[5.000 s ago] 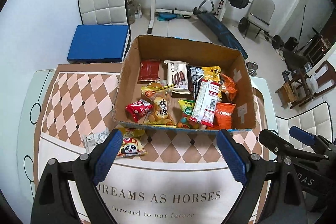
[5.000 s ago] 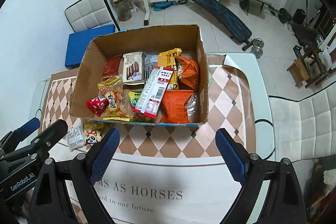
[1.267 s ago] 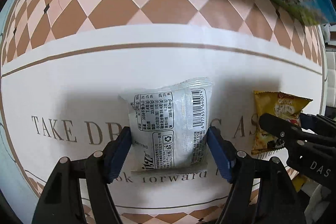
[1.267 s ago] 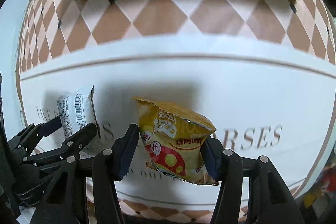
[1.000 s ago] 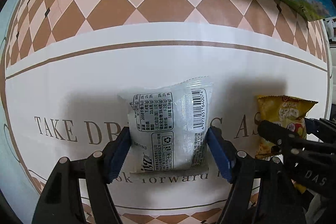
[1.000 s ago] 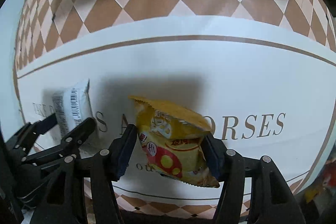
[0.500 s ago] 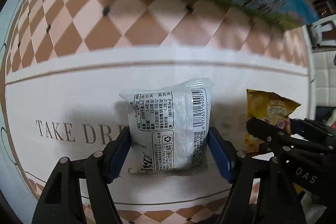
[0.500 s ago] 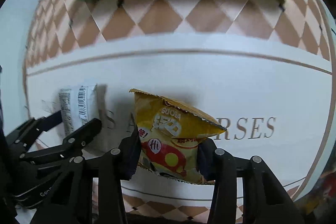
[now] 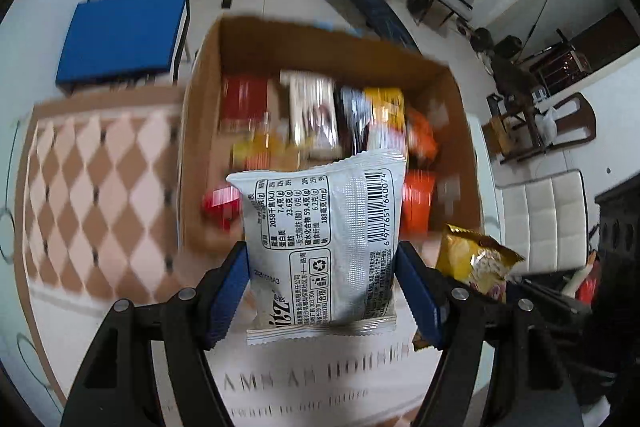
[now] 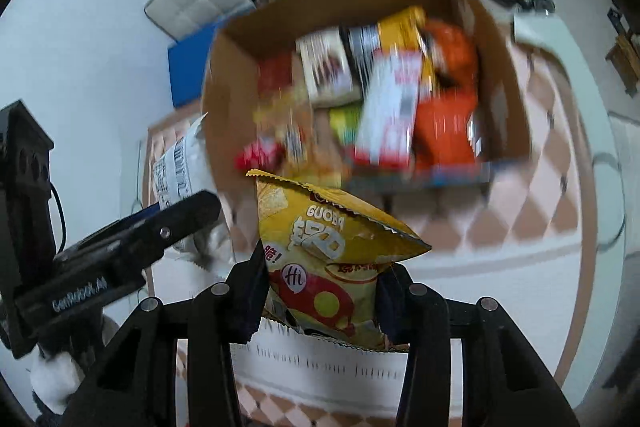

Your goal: Organize snacks

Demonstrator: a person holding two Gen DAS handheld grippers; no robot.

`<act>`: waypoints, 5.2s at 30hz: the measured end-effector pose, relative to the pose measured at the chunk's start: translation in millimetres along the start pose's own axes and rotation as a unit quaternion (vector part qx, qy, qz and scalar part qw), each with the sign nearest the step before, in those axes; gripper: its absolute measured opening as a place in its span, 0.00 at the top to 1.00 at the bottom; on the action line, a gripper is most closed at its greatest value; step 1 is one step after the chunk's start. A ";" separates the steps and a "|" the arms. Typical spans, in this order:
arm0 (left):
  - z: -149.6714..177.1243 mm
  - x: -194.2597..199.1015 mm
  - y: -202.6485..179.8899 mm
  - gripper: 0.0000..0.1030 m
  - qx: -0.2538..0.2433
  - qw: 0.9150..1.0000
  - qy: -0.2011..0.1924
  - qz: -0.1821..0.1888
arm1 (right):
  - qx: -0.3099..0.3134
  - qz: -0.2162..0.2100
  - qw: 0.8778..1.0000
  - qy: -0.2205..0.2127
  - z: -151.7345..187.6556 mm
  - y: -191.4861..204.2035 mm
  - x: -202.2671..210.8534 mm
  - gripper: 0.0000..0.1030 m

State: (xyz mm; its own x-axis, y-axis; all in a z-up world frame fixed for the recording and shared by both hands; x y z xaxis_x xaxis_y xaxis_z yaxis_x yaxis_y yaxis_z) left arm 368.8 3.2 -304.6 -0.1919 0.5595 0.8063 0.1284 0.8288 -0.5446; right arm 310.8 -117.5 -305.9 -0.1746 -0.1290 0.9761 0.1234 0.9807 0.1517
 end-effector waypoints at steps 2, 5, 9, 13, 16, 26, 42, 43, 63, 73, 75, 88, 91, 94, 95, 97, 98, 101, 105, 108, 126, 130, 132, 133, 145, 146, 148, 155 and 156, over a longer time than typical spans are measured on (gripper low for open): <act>-27.0 -6.9 6.3 0.31 0.005 1.000 0.004 -0.003 | -0.001 0.003 1.000 -0.009 -24.0 -0.2 0.5 0.54; -64.5 -25.3 19.0 0.31 0.010 1.000 0.022 -0.018 | -0.001 0.009 1.000 -0.013 -56.8 2.4 -9.8 0.54; -85.8 -49.1 39.9 0.31 0.021 0.998 0.055 -0.038 | 0.001 0.019 1.000 0.000 -89.5 3.3 -43.9 0.54; -92.1 -73.0 58.8 0.31 0.032 0.994 0.091 -0.052 | 0.004 0.021 1.000 0.021 -103.9 11.8 -80.4 0.54; -92.0 -87.3 67.7 0.31 0.036 0.991 0.116 -0.060 | 0.007 0.026 0.999 0.035 -109.3 14.9 -102.2 0.53; -79.3 -106.3 78.5 0.13 0.057 0.984 0.156 -0.071 | 0.019 0.054 0.996 0.075 -117.7 6.9 -146.3 0.05; -44.8 -76.7 53.6 0.13 0.043 0.991 0.102 -0.070 | 0.025 0.117 0.992 0.039 -93.6 -42.1 -97.9 0.05; -41.8 -73.8 53.1 0.13 0.042 0.992 0.095 -0.073 | 0.023 0.121 0.992 0.033 -90.5 -47.2 -93.2 0.05; 19.6 14.6 -20.6 0.13 -0.012 0.994 -0.034 -0.104 | 0.033 0.127 0.990 -0.056 -33.9 -74.5 8.4 0.05; 72.6 90.4 -78.0 0.13 -0.057 0.984 -0.125 -0.118 | 0.031 0.118 0.982 -0.145 23.7 -80.0 106.8 0.05; 82.9 104.0 -86.6 0.13 -0.066 0.981 -0.136 -0.122 | 0.030 0.116 0.980 -0.158 36.7 -80.6 125.5 0.05; 146.1 168.1 -126.9 0.13 -0.103 0.970 -0.182 -0.128 | 0.030 0.122 0.967 -0.222 116.8 -85.8 213.0 0.05; 157.6 176.7 -133.8 0.13 -0.109 0.968 -0.187 -0.128 | 0.034 0.126 0.964 -0.232 130.9 -85.2 228.0 0.05; 166.4 182.6 -138.7 0.13 -0.109 0.968 -0.190 -0.123 | 0.038 0.129 0.961 -0.241 141.7 -82.6 240.9 0.05; 168.7 185.2 -141.4 0.13 -0.109 0.968 -0.192 -0.118 | 0.039 0.130 0.960 -0.243 144.5 -81.8 244.1 0.05; 170.9 190.1 -143.7 0.13 -0.112 0.966 -0.201 -0.117 | 0.042 0.132 0.959 -0.249 148.9 -80.2 250.8 0.05; 171.7 192.1 -144.6 0.13 -0.114 0.965 -0.204 -0.118 | 0.042 0.132 0.958 -0.250 150.9 -80.0 252.7 0.05; 171.9 196.5 -145.5 0.13 -0.113 0.963 -0.212 -0.121 | 0.042 0.133 0.958 -0.252 155.6 -78.9 256.9 0.04; 169.9 199.2 -141.9 0.10 -0.108 0.962 -0.218 -0.124 | 0.042 0.134 0.957 -0.255 157.9 -78.4 258.1 0.02; 165.8 198.5 -138.3 0.00 -0.107 0.961 -0.222 -0.126 | 0.037 0.137 0.955 -0.260 155.3 -79.8 258.3 0.01; 129.3 180.7 -117.3 0.00 -0.104 0.954 -0.235 -0.151 | 0.021 0.158 0.950 -0.268 97.5 -81.1 225.1 0.01; 124.6 176.2 -115.1 0.00 -0.108 0.955 -0.230 -0.156 | 0.021 0.161 0.949 -0.269 91.4 -81.9 220.7 0.01; 123.4 175.3 -115.4 0.00 -0.109 0.955 -0.229 -0.156 | 0.022 0.161 0.950 -0.268 91.3 -81.9 220.0 0.01; 123.6 175.6 -115.0 0.00 -0.108 0.955 -0.230 -0.156 | 0.022 0.162 0.949 -0.269 91.2 -81.9 220.1 0.01; 116.8 177.3 -121.8 0.00 -0.122 0.953 -0.234 -0.151 | 0.026 0.167 0.946 -0.278 85.9 -81.1 222.4 0.00; 116.6 177.0 -122.6 0.00 -0.122 0.953 -0.234 -0.149 | 0.026 0.166 0.946 -0.278 85.5 -81.0 222.3 0.00; 117.3 176.7 -123.3 0.00 -0.122 0.953 -0.233 -0.148 | 0.026 0.165 0.946 -0.277 85.0 -80.9 222.1 0.00; 118.6 175.3 -124.4 0.00 -0.124 0.954 -0.231 -0.146 | 0.027 0.161 0.946 -0.278 82.7 -80.3 225.2 0.00; 118.8 175.6 -124.3 0.00 -0.124 0.954 -0.231 -0.146 | 0.027 0.163 0.946 -0.279 82.1 -80.5 225.0 0.00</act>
State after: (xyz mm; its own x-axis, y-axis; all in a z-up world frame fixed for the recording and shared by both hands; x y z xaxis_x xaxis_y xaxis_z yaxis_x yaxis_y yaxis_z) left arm 203.6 -1.6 -122.8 -0.6561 0.2926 0.6956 0.2188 0.9559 -0.1957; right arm 181.3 -213.5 -111.3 -0.6268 0.2641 0.7331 0.2116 0.9632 -0.1660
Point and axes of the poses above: each gripper's, at about its wrist camera, not at the fingertips, and x roughly against the way its jaws point, y to its left, z to its underside, the point moved 9 cm from there along -x, roughly the way its jaws point, and after that the axes turned 15 degrees about z, right-handed, at the moved point
